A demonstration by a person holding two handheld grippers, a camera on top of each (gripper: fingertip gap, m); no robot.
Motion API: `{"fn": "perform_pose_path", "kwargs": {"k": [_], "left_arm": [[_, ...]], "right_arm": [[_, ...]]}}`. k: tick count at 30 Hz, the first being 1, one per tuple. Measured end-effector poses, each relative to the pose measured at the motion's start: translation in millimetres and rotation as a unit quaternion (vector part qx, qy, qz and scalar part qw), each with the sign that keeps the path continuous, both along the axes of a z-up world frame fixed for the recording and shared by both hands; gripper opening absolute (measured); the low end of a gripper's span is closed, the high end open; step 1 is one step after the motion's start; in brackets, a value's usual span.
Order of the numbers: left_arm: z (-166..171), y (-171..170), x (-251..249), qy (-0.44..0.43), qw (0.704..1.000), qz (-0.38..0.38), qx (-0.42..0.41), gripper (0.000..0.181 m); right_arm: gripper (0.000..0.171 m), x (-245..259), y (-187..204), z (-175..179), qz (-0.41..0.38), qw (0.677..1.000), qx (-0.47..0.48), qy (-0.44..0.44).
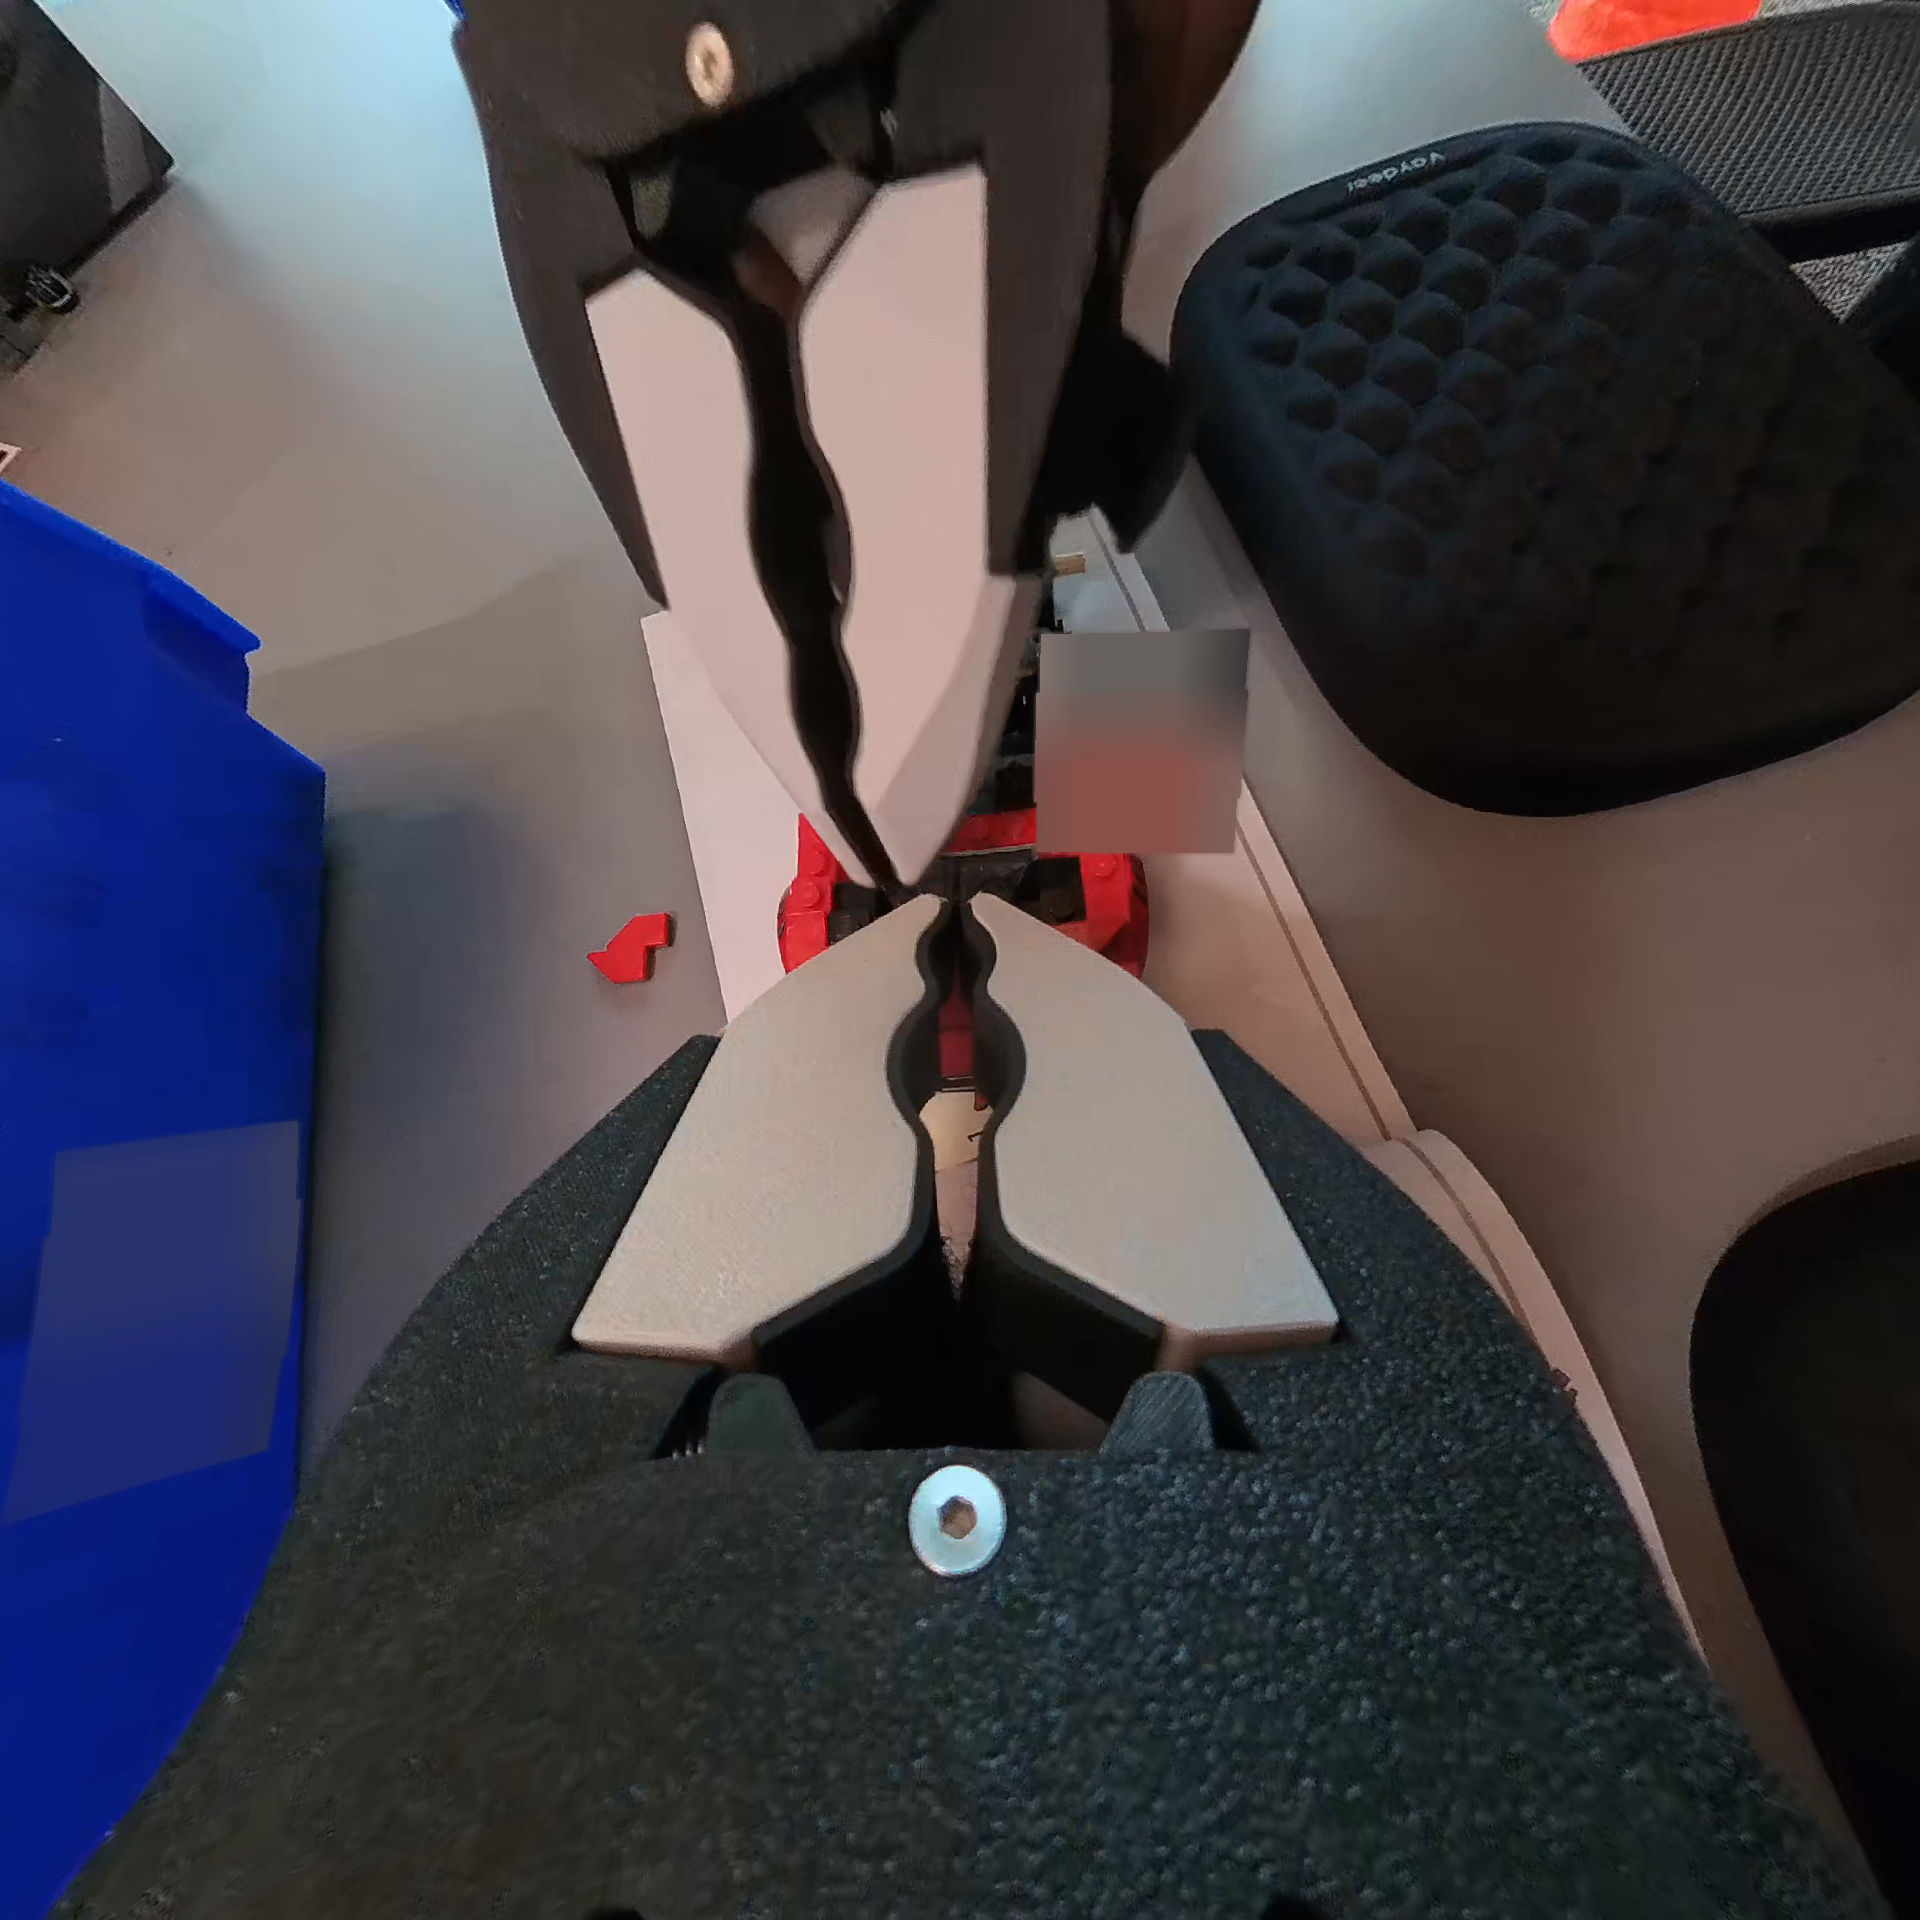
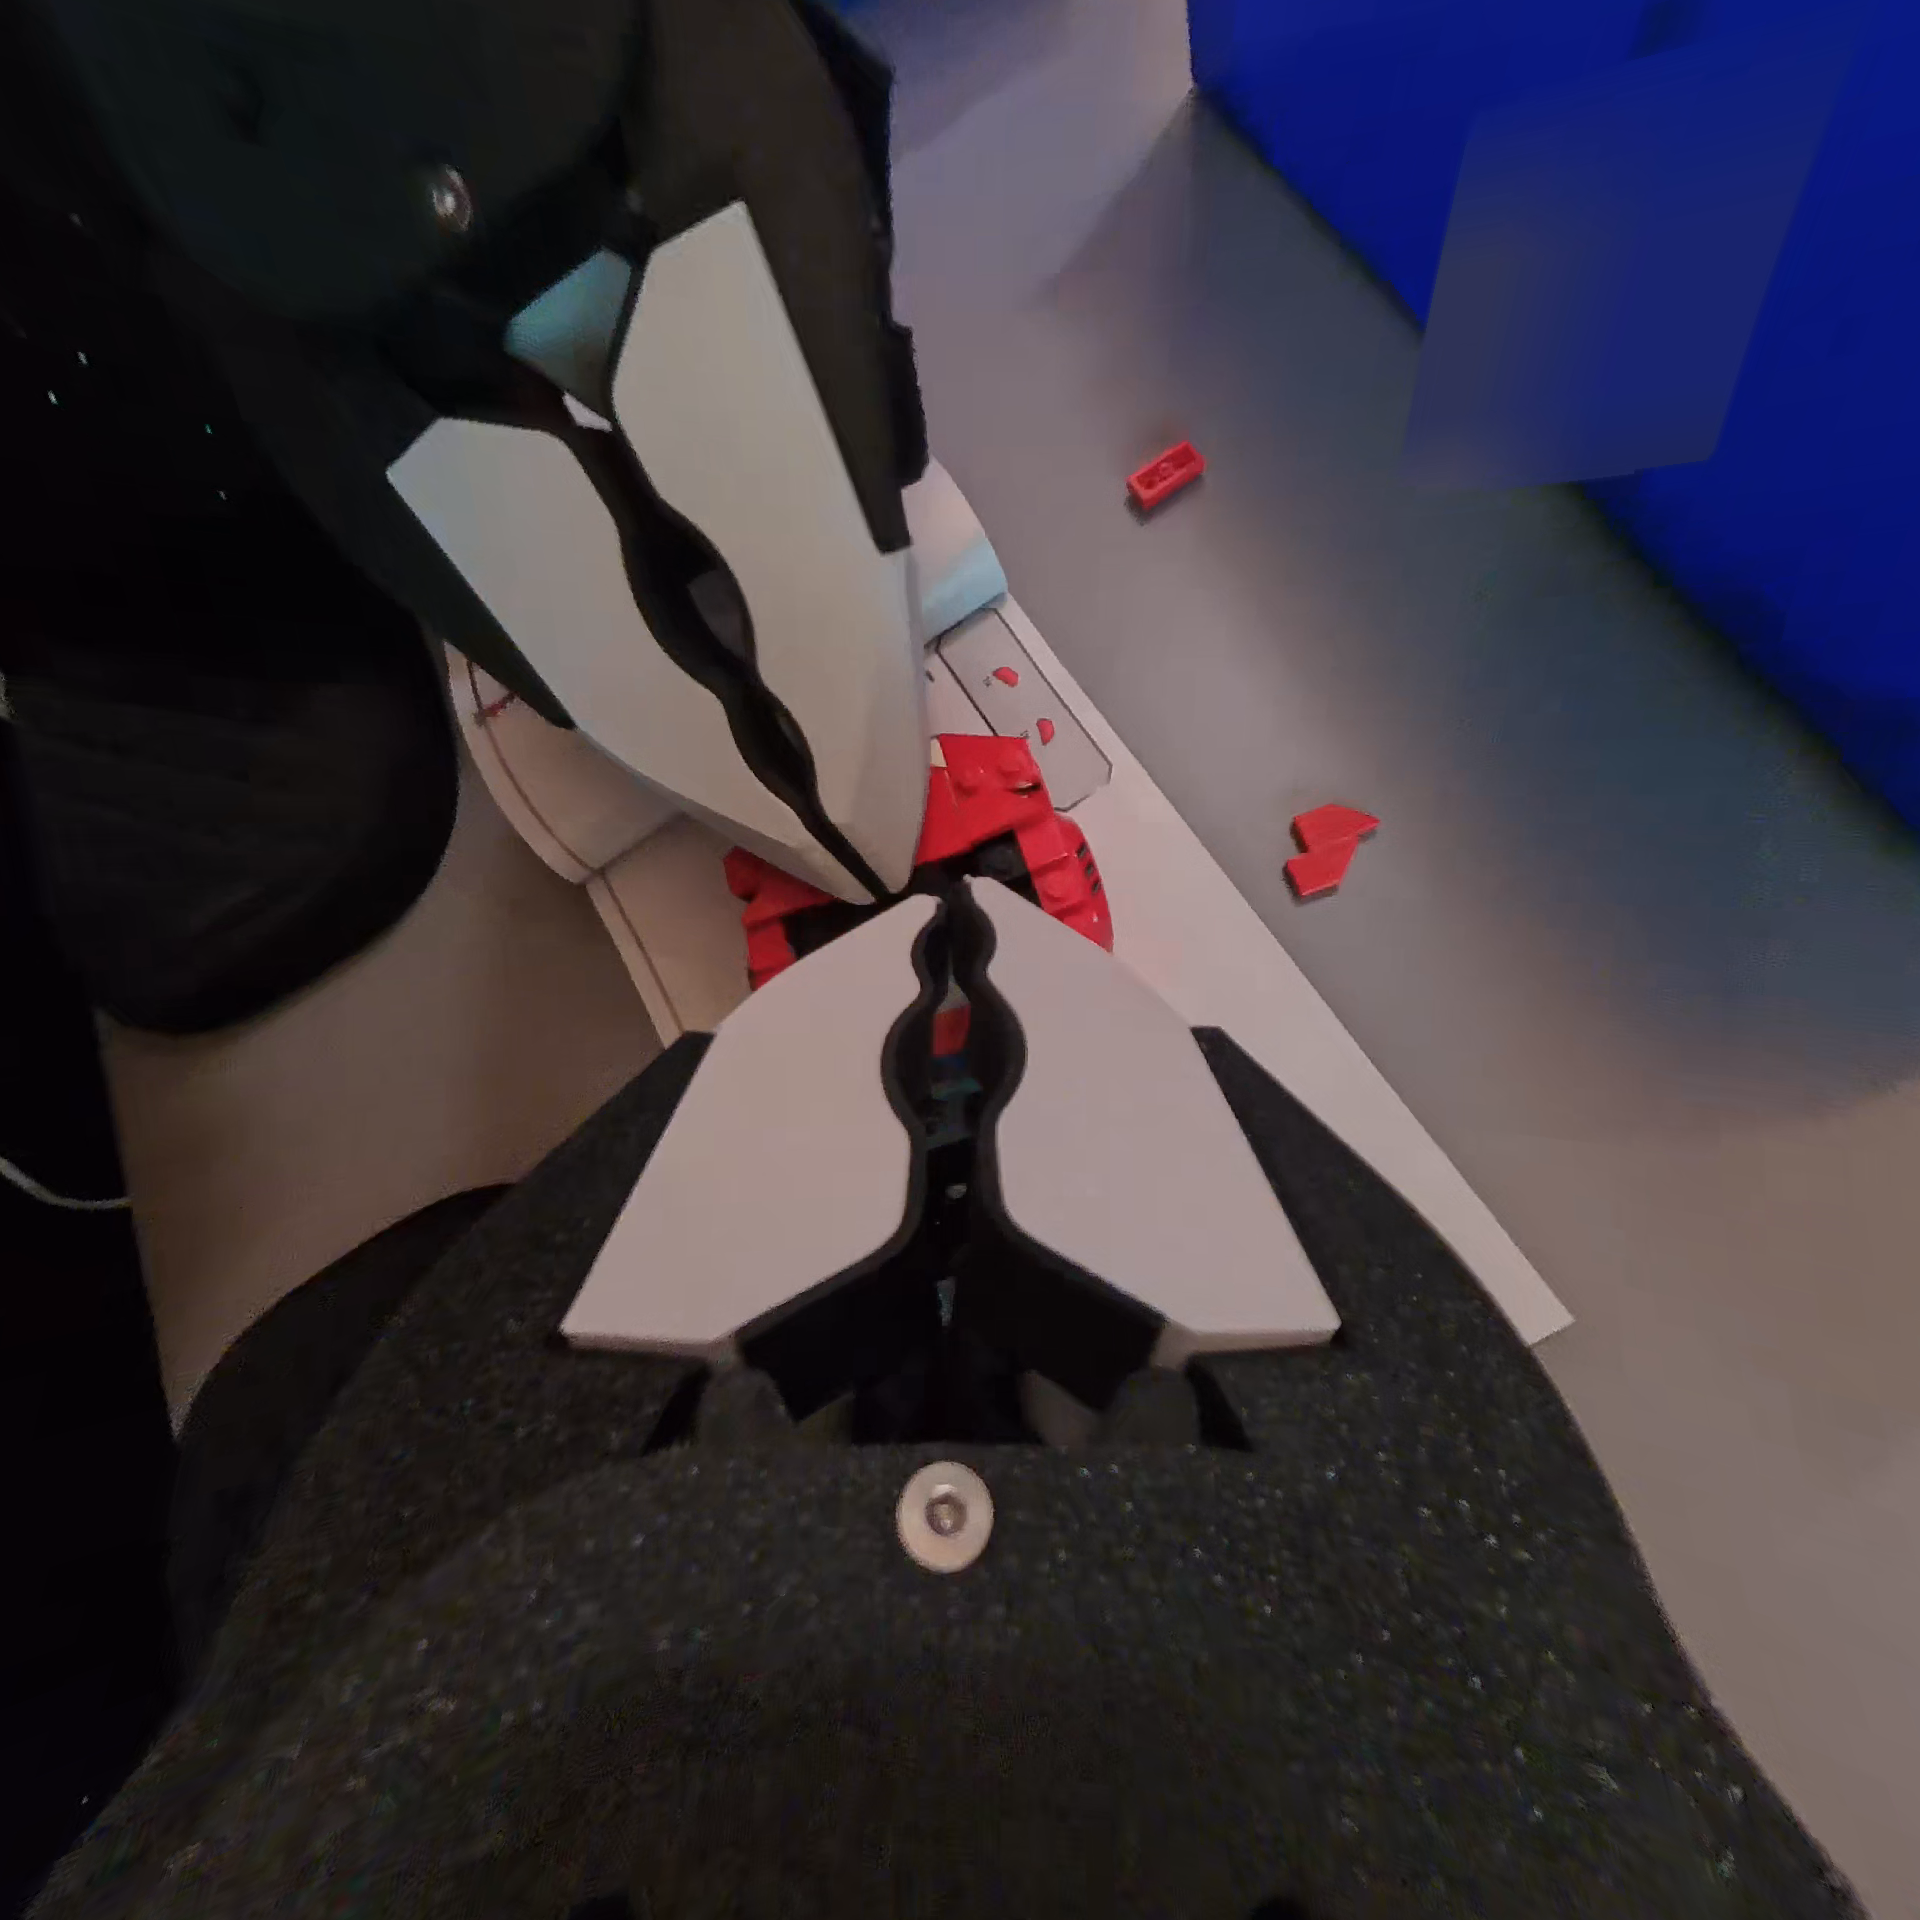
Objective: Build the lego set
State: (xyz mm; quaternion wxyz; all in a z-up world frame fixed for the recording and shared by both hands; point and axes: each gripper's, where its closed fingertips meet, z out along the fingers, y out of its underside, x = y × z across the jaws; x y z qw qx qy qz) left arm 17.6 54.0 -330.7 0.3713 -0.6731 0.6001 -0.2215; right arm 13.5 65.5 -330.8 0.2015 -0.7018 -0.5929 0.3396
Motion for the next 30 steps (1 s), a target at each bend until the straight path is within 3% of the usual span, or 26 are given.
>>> {"fn": "perform_pose_path", "kwargs": {"k": [30], "left_arm": [[-4.8,-0.7,-21.0,0.020,0.999,0.028,0.008,0.000]], "right_arm": [[0.000,-4.5,-3.2,-1.7,0.039,0.992,0.081,-0.091]]}}
